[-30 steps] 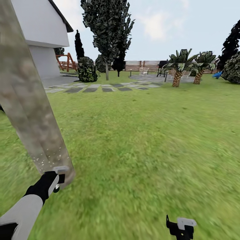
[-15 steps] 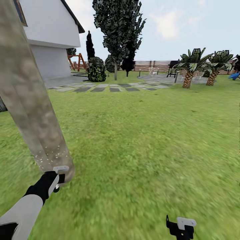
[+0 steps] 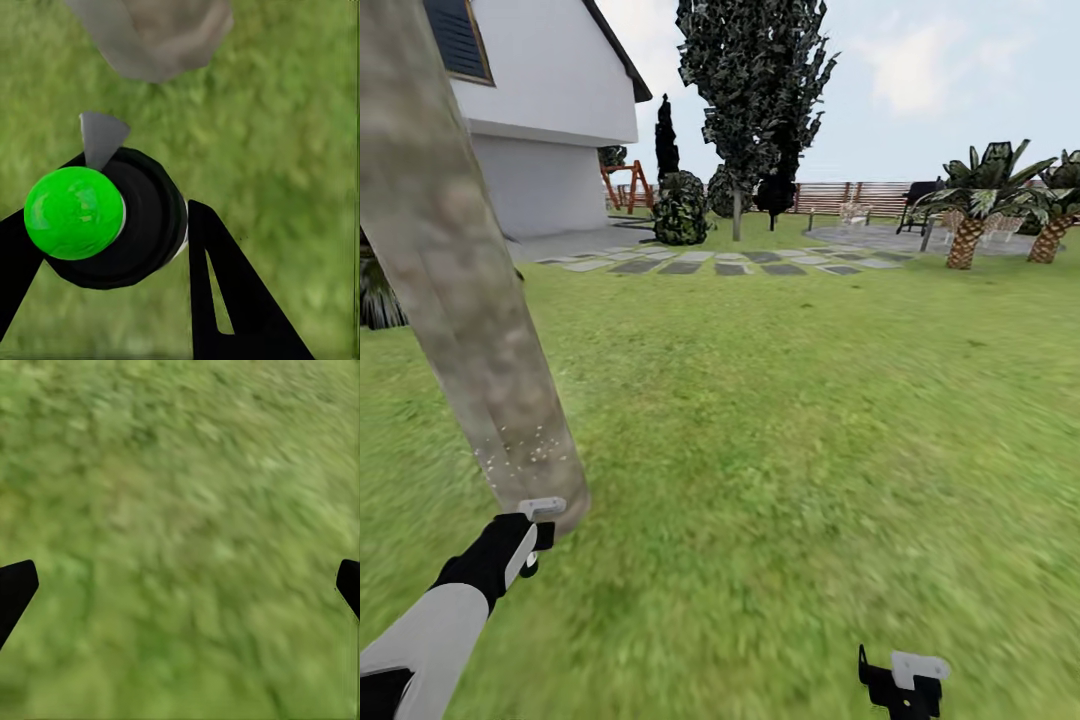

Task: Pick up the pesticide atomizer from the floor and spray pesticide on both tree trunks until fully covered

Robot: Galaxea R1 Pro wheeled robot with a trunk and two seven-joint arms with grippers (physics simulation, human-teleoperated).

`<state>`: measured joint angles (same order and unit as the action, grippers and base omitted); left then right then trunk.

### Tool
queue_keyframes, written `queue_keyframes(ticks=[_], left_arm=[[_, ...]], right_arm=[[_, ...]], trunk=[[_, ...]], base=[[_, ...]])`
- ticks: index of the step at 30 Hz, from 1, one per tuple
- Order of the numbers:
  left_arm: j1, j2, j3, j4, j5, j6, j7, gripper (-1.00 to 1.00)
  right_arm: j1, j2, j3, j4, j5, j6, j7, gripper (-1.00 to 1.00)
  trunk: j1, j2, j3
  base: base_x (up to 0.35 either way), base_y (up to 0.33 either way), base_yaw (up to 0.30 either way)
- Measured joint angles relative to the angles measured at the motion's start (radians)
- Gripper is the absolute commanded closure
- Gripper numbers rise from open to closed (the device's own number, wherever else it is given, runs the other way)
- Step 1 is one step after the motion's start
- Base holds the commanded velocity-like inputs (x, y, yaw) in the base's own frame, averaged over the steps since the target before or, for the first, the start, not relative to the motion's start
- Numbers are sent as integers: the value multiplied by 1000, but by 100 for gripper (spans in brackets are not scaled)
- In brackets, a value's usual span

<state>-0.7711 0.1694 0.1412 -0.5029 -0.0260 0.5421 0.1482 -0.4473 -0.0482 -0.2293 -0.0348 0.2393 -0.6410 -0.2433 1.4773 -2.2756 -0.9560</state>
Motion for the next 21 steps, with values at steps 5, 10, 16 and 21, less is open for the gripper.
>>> queue_keyframes(ticks=[5, 10, 16, 21], left_arm=[[0, 1, 19, 0, -2, 0, 0, 100], [0, 0, 59, -1, -1, -1, 0, 100], [0, 0, 61, -1, -2, -2, 0, 100], [0, 0, 61, -2, -1, -2, 0, 100]], right_arm=[[0, -1, -1, 0, 0, 0, 0, -100], [0, -1, -1, 0, 0, 0, 0, -100], [0, -1, -1, 0, 0, 0, 0, -100], [0, -1, -1, 0, 0, 0, 0, -100]], trunk=[[0, 0, 0], [0, 0, 0], [0, 0, 0], [0, 0, 0]], base=[[155, -257, 11], [189, -236, 0], [176, -236, 0], [151, -244, 149]])
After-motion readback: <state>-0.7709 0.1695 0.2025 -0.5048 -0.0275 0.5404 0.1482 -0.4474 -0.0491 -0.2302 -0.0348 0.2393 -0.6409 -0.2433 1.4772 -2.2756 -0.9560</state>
